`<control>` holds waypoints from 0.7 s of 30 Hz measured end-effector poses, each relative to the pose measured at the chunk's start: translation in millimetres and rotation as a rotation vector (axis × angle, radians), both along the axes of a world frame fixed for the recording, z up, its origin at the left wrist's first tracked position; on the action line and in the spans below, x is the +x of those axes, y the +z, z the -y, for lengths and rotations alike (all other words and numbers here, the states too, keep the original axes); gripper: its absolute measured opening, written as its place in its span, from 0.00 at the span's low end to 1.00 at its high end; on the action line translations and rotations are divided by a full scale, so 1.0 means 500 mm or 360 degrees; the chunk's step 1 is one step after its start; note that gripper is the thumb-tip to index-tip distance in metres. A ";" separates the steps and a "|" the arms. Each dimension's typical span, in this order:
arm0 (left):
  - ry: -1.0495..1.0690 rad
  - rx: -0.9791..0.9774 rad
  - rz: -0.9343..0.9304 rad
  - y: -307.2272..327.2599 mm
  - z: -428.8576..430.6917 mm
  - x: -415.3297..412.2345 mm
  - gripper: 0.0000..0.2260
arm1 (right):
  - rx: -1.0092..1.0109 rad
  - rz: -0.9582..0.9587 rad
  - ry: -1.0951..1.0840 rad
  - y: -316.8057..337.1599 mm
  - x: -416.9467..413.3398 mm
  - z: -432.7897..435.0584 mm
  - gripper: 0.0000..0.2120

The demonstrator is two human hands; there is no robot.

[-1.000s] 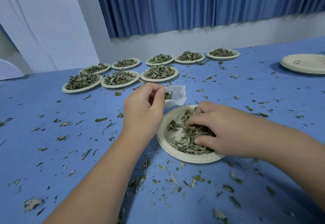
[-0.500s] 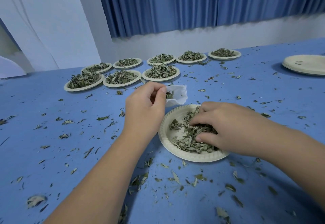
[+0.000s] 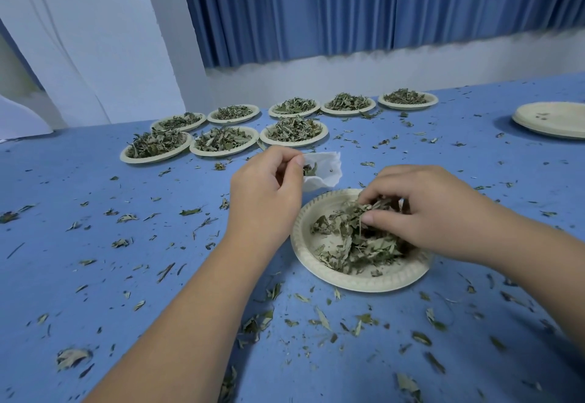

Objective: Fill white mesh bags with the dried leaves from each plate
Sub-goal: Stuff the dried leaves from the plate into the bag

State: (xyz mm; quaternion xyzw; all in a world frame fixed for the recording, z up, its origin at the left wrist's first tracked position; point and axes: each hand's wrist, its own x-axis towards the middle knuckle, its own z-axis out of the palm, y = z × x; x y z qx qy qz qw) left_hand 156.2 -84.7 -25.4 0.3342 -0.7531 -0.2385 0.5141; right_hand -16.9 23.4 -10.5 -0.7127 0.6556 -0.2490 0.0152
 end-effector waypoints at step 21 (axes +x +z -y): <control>0.0126 -0.0253 0.0367 0.001 0.010 0.001 0.07 | -0.0448 0.0331 -0.0102 0.017 0.001 -0.005 0.04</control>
